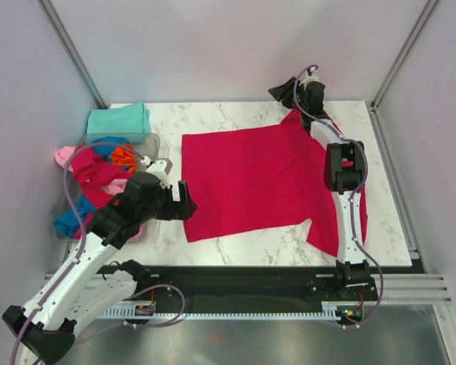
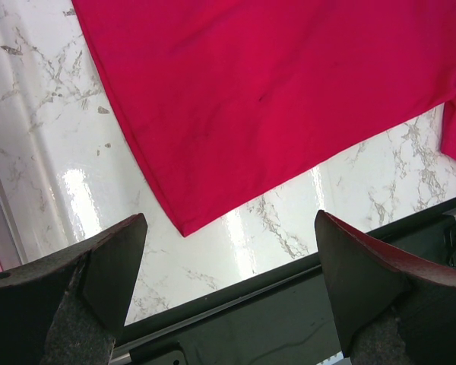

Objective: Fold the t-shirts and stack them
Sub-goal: Flatten the tshirt out, then fold the tshirt

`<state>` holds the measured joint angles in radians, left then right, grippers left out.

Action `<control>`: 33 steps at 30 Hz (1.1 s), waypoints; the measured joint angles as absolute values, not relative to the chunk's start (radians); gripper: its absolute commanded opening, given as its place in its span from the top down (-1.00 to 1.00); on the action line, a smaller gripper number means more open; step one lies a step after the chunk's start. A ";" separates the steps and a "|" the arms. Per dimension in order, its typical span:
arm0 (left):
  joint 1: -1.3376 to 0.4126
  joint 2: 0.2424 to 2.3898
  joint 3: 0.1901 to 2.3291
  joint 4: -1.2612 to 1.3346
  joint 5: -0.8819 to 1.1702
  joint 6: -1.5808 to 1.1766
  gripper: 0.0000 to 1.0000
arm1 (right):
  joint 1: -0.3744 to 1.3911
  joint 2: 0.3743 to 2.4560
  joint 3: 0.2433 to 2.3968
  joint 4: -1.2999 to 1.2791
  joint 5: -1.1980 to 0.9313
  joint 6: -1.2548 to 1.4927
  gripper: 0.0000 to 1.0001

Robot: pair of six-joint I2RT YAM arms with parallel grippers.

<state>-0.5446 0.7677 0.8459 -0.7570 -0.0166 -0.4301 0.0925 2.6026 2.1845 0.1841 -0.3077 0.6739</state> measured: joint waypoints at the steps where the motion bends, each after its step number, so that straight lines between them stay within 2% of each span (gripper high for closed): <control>1: -0.545 0.768 0.846 -0.757 -0.017 -0.430 -0.99 | 0.098 2.603 2.163 0.295 -0.370 0.733 -0.10; 5: -0.545 0.764 0.844 -0.756 -0.017 -0.430 -0.99 | 0.123 2.570 2.043 0.675 -0.536 0.887 -0.12; 8: -0.545 0.764 0.844 -0.755 -0.018 -0.430 -0.99 | 0.136 2.431 1.812 0.703 -0.534 0.845 -0.14; 11: -0.545 0.791 0.844 -0.754 -0.025 -0.430 -0.99 | 0.155 2.204 1.579 0.532 -0.401 0.693 -0.18; 16: -0.562 0.897 0.844 -0.759 -0.061 -0.458 -0.97 | 0.208 1.739 1.375 0.167 -0.041 0.544 -0.18; 19: -0.642 0.959 0.843 -0.780 -0.125 -0.529 -0.94 | 0.232 1.420 1.215 -0.017 0.132 0.543 -0.21; 22: -0.749 1.022 0.820 -0.795 -0.188 -0.634 -0.89 | 0.255 1.201 1.106 -0.194 0.278 0.562 -0.25; 27: -0.785 1.019 0.644 -0.801 -0.221 -0.804 -0.68 | 0.267 0.984 0.969 -0.484 0.415 0.625 -0.25; 33: -0.785 1.015 0.527 -0.771 -0.247 -0.908 -0.54 | 0.267 0.849 0.849 -0.625 0.388 0.659 -0.23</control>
